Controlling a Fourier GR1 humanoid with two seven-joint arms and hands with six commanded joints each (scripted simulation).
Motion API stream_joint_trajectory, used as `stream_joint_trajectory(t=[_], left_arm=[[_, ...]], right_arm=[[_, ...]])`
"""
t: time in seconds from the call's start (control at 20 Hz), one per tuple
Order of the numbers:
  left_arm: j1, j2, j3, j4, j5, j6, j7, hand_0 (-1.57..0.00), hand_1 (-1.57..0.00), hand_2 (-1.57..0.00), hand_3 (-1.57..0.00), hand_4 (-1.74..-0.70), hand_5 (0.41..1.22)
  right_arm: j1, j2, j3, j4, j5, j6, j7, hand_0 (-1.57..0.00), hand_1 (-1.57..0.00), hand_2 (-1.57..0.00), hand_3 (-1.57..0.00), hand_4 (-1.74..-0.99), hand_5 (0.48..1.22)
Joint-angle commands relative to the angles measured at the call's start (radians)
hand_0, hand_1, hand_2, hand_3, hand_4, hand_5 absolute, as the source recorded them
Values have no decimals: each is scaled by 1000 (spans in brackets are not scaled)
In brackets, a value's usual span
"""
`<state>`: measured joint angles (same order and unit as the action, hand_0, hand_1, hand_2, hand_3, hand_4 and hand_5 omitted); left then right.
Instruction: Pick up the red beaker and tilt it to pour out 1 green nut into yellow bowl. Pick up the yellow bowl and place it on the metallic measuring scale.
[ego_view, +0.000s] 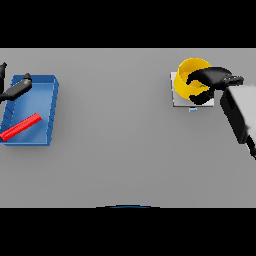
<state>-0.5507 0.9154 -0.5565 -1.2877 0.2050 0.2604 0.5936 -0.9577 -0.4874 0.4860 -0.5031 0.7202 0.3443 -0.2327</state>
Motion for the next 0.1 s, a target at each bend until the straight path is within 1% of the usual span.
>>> stream_joint_trajectory(t=[0.0, 0.05], left_arm=[[1, -1, 0, -6, -1, 6, -4, 1, 1, 1, 1, -820, 734], [-4, -3, 3, 2, 3, 0, -4, 1, 1, 1, 1, -821, 734]], right_arm=[[-2, -2, 2, 4, 1, 8, -4, -66, -59, -142, -365, -1316, 735], [-1, 0, 6, 2, 5, 9, 5, -53, -47, -115, -348, -1308, 733]])
